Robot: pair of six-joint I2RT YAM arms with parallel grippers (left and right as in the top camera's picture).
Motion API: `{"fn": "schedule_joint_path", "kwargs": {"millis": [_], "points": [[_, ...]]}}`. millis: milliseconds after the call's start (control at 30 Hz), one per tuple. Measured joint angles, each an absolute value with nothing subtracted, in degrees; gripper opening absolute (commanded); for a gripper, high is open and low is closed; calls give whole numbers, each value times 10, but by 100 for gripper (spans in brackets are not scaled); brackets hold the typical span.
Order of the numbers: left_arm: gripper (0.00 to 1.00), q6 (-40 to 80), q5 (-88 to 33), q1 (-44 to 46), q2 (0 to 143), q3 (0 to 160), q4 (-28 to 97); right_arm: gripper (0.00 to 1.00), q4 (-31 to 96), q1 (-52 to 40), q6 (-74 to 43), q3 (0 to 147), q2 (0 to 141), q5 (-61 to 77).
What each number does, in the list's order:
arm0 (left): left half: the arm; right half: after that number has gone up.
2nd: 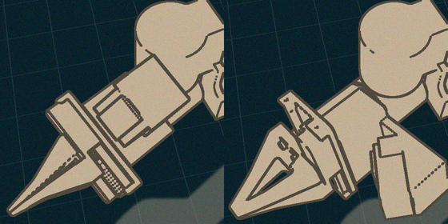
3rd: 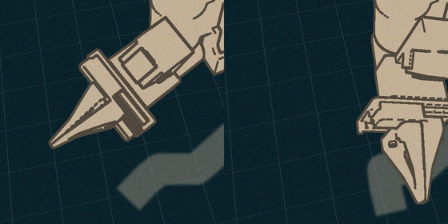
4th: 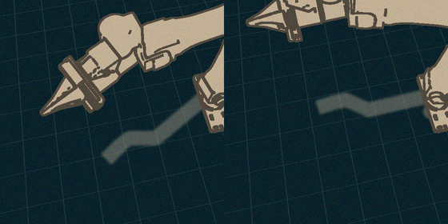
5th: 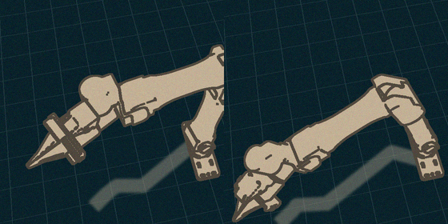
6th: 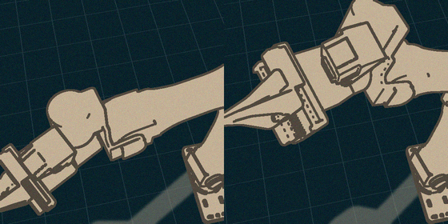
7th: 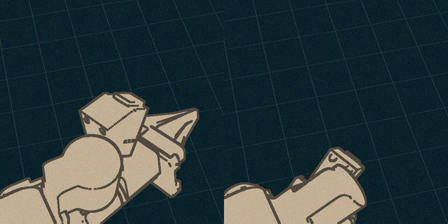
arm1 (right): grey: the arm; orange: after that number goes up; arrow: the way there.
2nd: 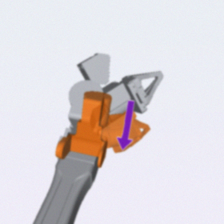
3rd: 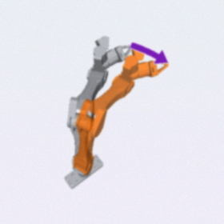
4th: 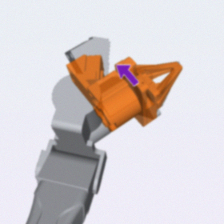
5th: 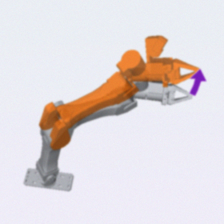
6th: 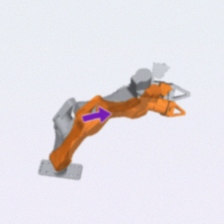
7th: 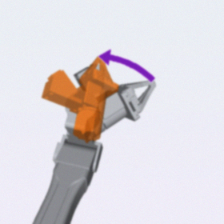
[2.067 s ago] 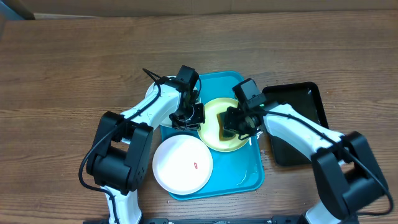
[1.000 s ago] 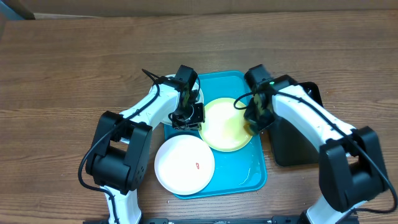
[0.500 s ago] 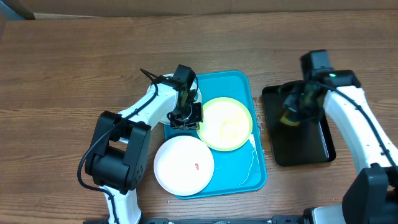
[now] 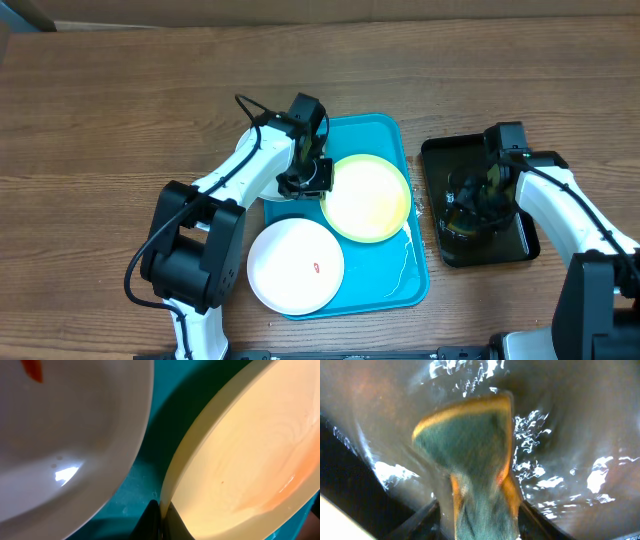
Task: Clean dirty plates on tray and stack at the side
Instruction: 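Return the sponge to the black basin with the right gripper, then lift the yellow-green plate with the left gripper and place it left of tray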
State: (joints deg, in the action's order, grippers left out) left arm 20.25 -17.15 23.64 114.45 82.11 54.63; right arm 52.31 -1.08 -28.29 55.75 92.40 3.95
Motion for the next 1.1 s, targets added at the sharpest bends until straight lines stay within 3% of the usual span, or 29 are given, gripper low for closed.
{"fn": "schedule_joint_path", "kwargs": {"millis": [133, 267, 533, 833, 1100], "points": [[4, 190, -157, 239, 1145, 864, 587, 80, 554, 16, -265, 582, 879, 70], [4, 180, -125, 251, 1145, 934, 637, 86, 583, 80, -258, 624, 801, 105], [4, 180, -30, 338, 1145, 1051, 588, 86, 646, 211, -230, 641, 735, 142], [4, 182, 275, 508, 1145, 1053, 496, 85, 664, 217, -204, 641, 737, 152], [4, 148, 432, 577, 1145, 1053, 439, 85, 665, 217, -197, 641, 737, 153]]}}
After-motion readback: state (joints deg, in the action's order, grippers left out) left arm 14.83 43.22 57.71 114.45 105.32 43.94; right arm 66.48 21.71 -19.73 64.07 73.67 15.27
